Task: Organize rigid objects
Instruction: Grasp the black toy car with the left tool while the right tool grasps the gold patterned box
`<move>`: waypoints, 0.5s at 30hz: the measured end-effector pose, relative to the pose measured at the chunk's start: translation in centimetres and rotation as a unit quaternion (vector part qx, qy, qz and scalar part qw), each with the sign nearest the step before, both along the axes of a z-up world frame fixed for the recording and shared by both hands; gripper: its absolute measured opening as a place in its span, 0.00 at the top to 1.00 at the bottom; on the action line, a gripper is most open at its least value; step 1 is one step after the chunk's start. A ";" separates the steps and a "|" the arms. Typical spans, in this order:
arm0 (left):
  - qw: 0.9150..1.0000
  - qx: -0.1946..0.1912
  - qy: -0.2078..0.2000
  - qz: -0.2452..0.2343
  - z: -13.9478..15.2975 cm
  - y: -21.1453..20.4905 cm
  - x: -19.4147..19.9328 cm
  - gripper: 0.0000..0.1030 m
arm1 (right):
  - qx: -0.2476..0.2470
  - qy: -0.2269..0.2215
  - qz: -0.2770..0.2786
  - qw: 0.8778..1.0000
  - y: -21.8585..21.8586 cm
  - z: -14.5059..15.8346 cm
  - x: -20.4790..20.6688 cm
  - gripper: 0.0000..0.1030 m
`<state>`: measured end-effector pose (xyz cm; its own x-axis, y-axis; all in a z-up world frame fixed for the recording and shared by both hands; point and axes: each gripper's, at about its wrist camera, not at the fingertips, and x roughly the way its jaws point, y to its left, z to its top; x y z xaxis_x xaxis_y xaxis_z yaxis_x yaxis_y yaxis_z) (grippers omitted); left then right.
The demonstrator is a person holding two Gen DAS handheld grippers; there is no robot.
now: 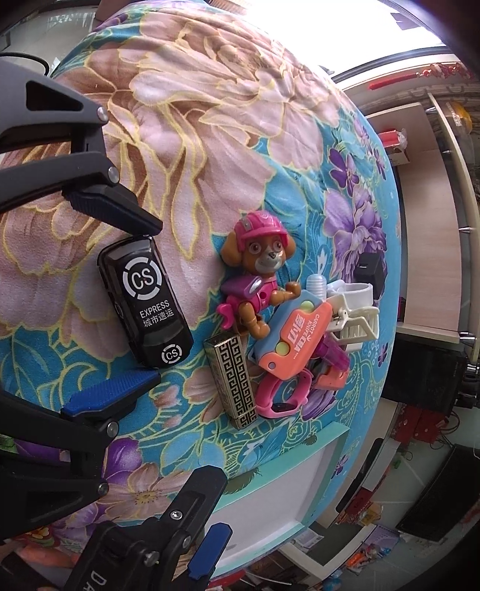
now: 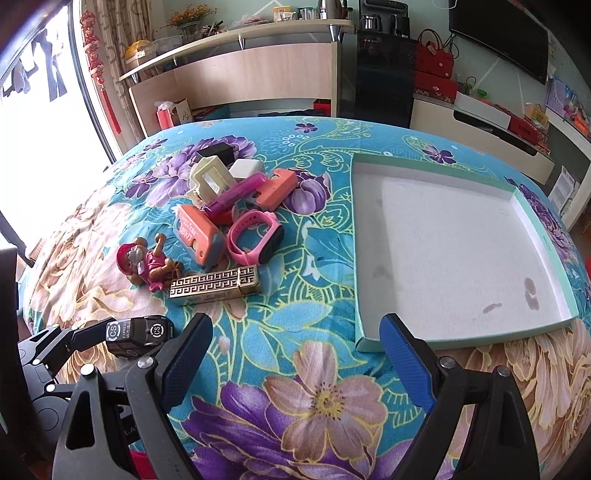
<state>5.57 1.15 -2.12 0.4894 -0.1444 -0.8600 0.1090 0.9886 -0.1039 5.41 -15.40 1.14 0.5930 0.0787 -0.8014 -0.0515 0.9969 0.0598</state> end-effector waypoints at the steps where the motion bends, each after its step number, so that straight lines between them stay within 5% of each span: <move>1: 1.000 0.000 -0.002 0.006 0.1 0.4 0.1 0.26 | 0.002 0.000 0.003 1.000 0.2 0.0 0.3 0.11; 15: 0.997 0.007 -0.008 0.077 0.1 6.0 1.2 0.26 | -0.002 0.030 0.069 0.997 4.8 -2.5 3.5 0.11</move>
